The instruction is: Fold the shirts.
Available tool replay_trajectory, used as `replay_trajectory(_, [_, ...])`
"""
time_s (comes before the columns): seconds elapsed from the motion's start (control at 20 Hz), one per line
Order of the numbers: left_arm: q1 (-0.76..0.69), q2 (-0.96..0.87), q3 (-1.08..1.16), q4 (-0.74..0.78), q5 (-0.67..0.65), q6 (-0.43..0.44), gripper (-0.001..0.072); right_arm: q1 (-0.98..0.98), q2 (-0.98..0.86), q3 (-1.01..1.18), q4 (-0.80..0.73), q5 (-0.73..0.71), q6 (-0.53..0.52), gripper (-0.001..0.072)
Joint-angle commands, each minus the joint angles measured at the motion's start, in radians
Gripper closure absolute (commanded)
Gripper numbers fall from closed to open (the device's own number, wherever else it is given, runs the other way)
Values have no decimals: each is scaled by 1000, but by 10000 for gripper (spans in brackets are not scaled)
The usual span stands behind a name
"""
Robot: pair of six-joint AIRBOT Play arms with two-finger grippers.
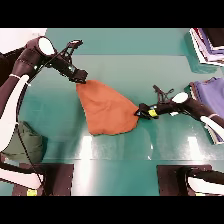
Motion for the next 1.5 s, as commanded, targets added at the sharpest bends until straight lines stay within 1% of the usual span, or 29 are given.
replay_trajectory(0.0, [0, 43, 1, 35, 13, -28, 683, 34, -74, 121, -58, -18, -23, 694])
replay_trajectory(0.1, [1, 120, 1, 104, 33, -51, 683, 18, -15, 197, -135, 13, -33, 693])
replay_trajectory(0.15, [0, 175, 1, 139, 38, -51, 683, 5, 40, 246, -183, 24, -32, 693])
replay_trajectory(0.25, [0, 303, 1, 163, 43, -50, 683, -32, 165, 352, -236, 56, -32, 693])
replay_trajectory(0.35, [0, 440, 1, 163, 57, -51, 683, -76, 271, 485, -245, 119, -31, 693])
replay_trajectory(0.45, [0, 575, 1, 138, 74, -95, 683, -107, 350, 620, -259, 198, -29, 694])
replay_trajectory(0.55, [0, 693, 1, 118, 107, -103, 684, -125, 415, 713, -259, 227, -28, 694])
replay_trajectory(0.6, [0, 739, 1, 118, 125, -105, 684, -132, 439, 753, -260, 240, -27, 694])
replay_trajectory(0.7, [0, 795, 1, 116, 133, -130, 684, -153, 462, 824, -261, 277, 10, 694])
replay_trajectory(0.8, [0, 794, 9, 93, 93, -129, 684, -181, 457, 884, -263, 322, 29, 694])
replay_trajectory(1.0, [0, 713, -31, 92, 3, -129, 684, -175, 357, 934, -373, 467, 110, 694])
replay_trajectory(1.1, [-8, 650, -98, 92, -67, -129, 684, -137, 286, 887, -435, 528, 114, 694])
replay_trajectory(1.2, [-51, 593, -219, 96, -109, -126, 684, -85, 225, 787, -459, 533, 112, 694])
replay_trajectory(1.3, [-119, 551, -374, 96, -90, -120, 683, -46, 178, 678, -466, 527, 111, 694])
replay_trajectory(1.45, [-226, 510, -630, 90, 48, -120, 682, -18, 158, 536, -465, 455, 111, 694])
